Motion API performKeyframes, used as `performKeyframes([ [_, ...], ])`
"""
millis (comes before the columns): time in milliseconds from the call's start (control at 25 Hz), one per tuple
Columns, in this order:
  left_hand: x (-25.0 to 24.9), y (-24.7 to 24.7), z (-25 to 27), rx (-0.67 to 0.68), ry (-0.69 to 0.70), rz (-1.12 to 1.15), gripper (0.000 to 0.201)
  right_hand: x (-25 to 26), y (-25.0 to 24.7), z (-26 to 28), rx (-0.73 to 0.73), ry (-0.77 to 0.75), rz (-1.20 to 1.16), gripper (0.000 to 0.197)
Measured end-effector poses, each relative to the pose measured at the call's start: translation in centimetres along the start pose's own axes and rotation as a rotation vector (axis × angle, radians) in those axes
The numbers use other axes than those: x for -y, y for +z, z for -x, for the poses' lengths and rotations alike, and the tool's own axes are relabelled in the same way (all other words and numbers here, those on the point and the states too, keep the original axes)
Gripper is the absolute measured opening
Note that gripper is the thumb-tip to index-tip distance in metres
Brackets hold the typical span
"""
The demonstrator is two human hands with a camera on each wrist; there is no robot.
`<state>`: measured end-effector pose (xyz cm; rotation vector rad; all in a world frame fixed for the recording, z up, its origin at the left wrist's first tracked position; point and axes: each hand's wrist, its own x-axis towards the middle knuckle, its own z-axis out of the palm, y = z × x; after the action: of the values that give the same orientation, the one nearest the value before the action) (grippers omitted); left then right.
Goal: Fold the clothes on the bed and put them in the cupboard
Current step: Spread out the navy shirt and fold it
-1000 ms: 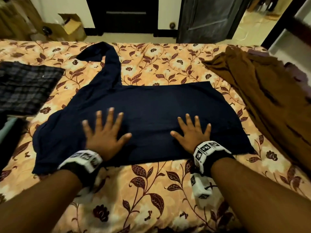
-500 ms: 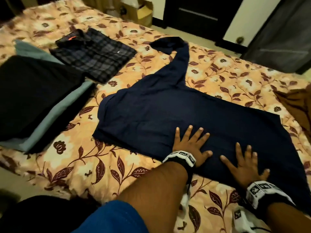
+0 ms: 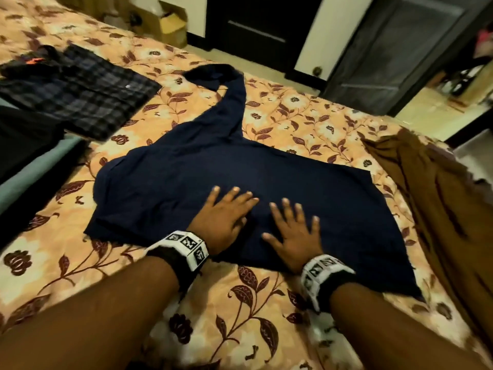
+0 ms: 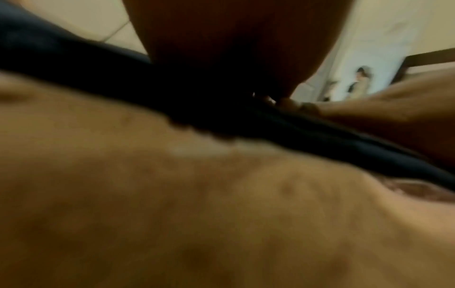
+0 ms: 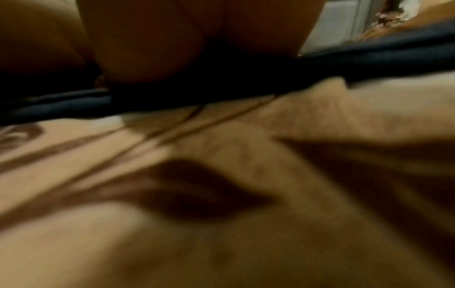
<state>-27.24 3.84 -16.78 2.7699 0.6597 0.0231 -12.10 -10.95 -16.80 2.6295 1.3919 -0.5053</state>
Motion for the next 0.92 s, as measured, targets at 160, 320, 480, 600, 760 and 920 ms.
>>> performKeyframes([
  [160, -2.0, 2.1, -2.9, 0.148, -0.153, 0.06, 0.057, 1.8, 1.4, -1.4, 0.052, -0.091, -0.054, 0.076],
  [320, -1.2, 3.4, -2.6, 0.195, -0.21, 0.017, 0.065, -15.0, 0.9, 2.7, 0.038, 0.198, 0.044, 0.096],
  [480, -1.9, 3.5, -3.3, 0.212, -0.226, 0.051, 0.065, -24.7, 0.6, 6.2, 0.137, 0.347, 0.072, 0.093],
  [600, -1.7, 2.4, -1.4, 0.118, -0.317, 0.039, 0.064, -23.6, 1.0, 6.5, 0.071, 0.353, 0.086, 0.083],
  [760, 1.7, -0.7, 6.0, -0.161, -0.425, 0.203, 0.04, -19.9, 0.0, 10.5, -0.098, 0.364, 0.329, 0.054],
  [920, 6.0, -1.6, 12.1, -0.15, -0.633, 0.076, 0.045, -17.3, 2.1, 11.3, 0.012, 0.294, 0.248, 0.07],
])
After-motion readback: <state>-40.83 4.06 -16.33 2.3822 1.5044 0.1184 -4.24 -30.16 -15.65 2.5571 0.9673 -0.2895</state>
